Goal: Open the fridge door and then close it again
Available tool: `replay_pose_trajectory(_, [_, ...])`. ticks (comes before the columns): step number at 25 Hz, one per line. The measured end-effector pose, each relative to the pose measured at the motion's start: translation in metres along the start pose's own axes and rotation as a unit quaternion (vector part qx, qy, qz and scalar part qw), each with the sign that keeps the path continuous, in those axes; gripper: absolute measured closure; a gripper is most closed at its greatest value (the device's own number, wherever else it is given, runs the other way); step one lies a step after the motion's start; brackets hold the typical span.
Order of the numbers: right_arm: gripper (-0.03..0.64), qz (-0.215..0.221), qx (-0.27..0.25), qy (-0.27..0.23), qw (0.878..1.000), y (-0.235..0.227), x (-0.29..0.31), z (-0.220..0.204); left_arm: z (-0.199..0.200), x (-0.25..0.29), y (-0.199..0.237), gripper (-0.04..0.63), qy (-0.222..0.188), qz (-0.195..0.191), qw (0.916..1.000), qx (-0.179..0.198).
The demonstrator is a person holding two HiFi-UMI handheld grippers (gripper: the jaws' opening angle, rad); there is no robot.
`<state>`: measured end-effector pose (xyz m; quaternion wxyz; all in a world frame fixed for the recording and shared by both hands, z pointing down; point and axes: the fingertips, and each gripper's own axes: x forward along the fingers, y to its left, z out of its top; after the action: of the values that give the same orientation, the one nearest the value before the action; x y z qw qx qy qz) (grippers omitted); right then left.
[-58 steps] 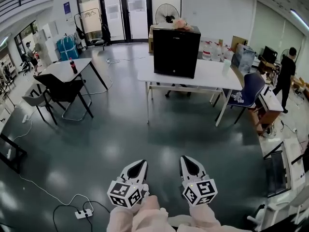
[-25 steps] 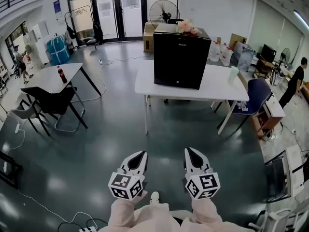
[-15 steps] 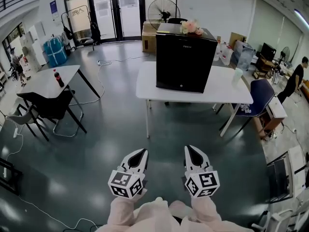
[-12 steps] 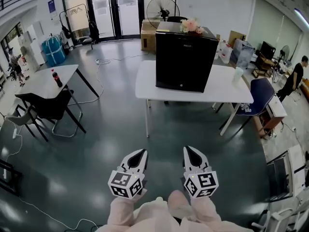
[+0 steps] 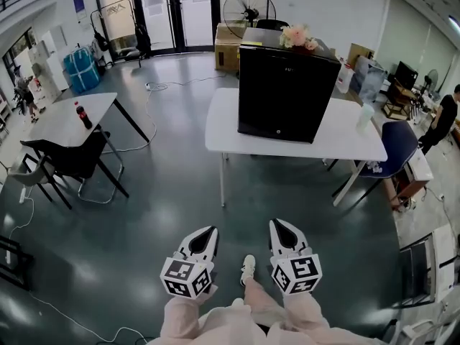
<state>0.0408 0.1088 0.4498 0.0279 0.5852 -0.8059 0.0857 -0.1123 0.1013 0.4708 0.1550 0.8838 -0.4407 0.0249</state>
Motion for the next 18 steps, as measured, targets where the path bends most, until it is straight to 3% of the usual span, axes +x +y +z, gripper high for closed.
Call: replay_pose_trajectory(18, [0.606, 0.003, -0.016, 0.009, 1.000, -0.124, 0.192, 0.061, 0.090, 0.206, 0.073, 0.584, -0.009, 0.001, 0.9999, 0.014])
